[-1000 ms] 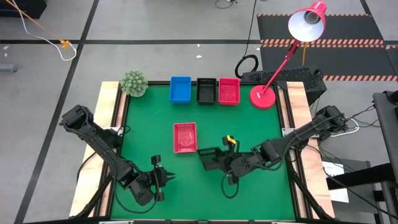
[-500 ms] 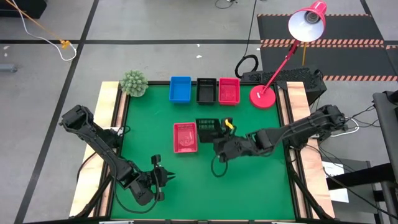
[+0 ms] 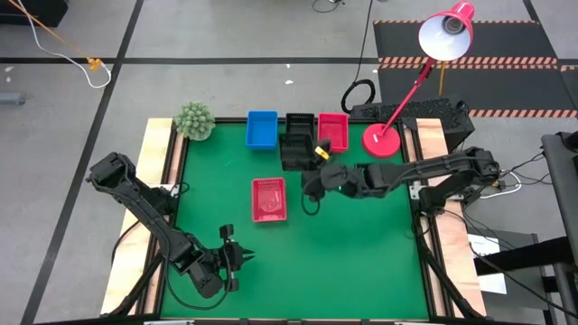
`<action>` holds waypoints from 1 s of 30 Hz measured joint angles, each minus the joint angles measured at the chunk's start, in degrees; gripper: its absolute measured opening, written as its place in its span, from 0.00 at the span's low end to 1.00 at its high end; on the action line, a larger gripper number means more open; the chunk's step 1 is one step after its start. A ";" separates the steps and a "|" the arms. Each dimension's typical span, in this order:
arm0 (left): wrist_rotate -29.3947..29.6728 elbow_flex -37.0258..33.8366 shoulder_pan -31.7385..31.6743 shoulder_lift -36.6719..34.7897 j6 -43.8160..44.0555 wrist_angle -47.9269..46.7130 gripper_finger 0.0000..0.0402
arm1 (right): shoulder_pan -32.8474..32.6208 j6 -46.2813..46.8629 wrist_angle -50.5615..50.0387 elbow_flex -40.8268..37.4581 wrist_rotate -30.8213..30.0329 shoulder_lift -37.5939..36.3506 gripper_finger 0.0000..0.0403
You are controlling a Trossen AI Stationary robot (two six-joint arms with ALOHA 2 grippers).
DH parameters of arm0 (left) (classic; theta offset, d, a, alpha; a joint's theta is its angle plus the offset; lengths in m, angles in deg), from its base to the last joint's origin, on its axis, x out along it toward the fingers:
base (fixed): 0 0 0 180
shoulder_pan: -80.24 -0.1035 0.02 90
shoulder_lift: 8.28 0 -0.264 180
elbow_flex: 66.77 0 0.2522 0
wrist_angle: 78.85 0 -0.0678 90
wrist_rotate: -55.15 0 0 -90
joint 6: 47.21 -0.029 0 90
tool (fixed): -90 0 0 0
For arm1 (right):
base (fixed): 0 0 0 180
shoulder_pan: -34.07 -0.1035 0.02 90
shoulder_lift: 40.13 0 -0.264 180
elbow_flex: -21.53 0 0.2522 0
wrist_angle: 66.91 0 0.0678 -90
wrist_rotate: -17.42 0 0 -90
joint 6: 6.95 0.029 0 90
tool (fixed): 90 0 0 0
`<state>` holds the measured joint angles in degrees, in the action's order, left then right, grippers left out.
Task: Stack baskets by color
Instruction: Stack the bottom black basket on the stacked top black basket
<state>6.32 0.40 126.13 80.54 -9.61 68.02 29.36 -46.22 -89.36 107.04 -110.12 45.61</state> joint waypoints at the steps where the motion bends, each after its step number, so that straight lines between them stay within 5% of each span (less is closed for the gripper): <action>1: 0.00 0.00 0.00 0.00 -0.07 -0.01 0.12 | 0.58 -1.24 0.71 0.00 0.02 0.00 0.00; 18: 0.00 0.00 0.00 0.00 -0.38 -0.03 0.12 | 10.86 -9.96 5.74 -0.65 2.20 0.00 0.00; 30: -0.02 0.00 0.00 0.02 -0.39 -0.03 0.12 | 17.45 -16.00 24.86 -12.38 10.69 -0.02 0.00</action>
<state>6.29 0.40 126.13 80.56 -10.00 67.99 46.81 -62.22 -64.50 94.66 -99.43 45.59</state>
